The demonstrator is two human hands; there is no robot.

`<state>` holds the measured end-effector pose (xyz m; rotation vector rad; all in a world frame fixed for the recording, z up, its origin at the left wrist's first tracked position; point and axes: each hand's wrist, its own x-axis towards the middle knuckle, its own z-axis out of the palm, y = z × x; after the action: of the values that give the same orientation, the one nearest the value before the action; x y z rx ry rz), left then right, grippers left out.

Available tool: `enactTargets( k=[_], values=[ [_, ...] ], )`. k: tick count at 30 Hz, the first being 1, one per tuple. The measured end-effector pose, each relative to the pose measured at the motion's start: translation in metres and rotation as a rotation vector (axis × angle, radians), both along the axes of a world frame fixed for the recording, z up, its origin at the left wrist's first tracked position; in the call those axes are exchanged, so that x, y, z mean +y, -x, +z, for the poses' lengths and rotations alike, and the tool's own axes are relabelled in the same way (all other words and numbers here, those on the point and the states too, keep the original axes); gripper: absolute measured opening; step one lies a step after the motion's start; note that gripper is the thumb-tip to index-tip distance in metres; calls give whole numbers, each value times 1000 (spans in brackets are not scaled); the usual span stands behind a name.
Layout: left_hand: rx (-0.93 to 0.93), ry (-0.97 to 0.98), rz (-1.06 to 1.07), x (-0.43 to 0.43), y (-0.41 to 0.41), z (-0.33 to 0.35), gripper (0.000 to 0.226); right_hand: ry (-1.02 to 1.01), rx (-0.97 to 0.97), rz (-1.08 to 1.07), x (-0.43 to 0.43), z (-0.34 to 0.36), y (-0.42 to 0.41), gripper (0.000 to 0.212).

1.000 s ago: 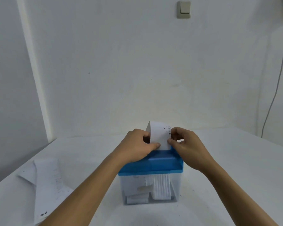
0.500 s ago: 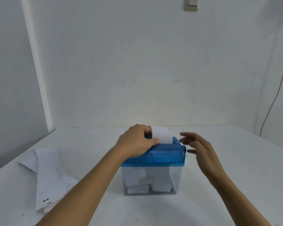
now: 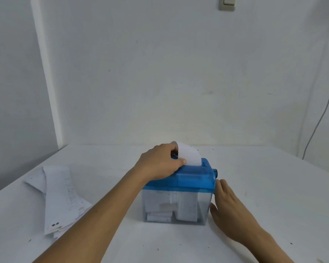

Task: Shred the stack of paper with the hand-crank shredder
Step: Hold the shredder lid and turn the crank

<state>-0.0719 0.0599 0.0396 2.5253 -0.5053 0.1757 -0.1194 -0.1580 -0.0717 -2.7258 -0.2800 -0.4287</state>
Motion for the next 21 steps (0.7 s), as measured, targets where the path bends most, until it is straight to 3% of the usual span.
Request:
enactTargets(
  k=[3, 5, 8, 10, 12, 16, 21],
  values=[
    [-5, -104, 5, -1, 4, 0, 26, 23, -6, -35, 3, 1, 5, 32],
    [-26, -199, 17, -4, 5, -2, 37, 49, -6, -52, 5, 4, 9, 28],
    [2, -246, -10, -6, 10, -3, 90, 122, -11, -107, 9, 10, 11, 24],
    [7, -267, -35, -6, 11, -4, 106, 148, -17, -116, 11, 12, 12, 25],
    [-8, -287, -22, -6, 10, -4, 99, 164, -16, -119, 10, 15, 14, 26],
    [-25, -236, 11, -8, 19, -1, 58, 289, 43, -115, 11, 24, 27, 16],
    [-21, -230, 9, -7, 20, 0, 71, 294, 221, -98, 12, 58, 46, 22]
  ],
)
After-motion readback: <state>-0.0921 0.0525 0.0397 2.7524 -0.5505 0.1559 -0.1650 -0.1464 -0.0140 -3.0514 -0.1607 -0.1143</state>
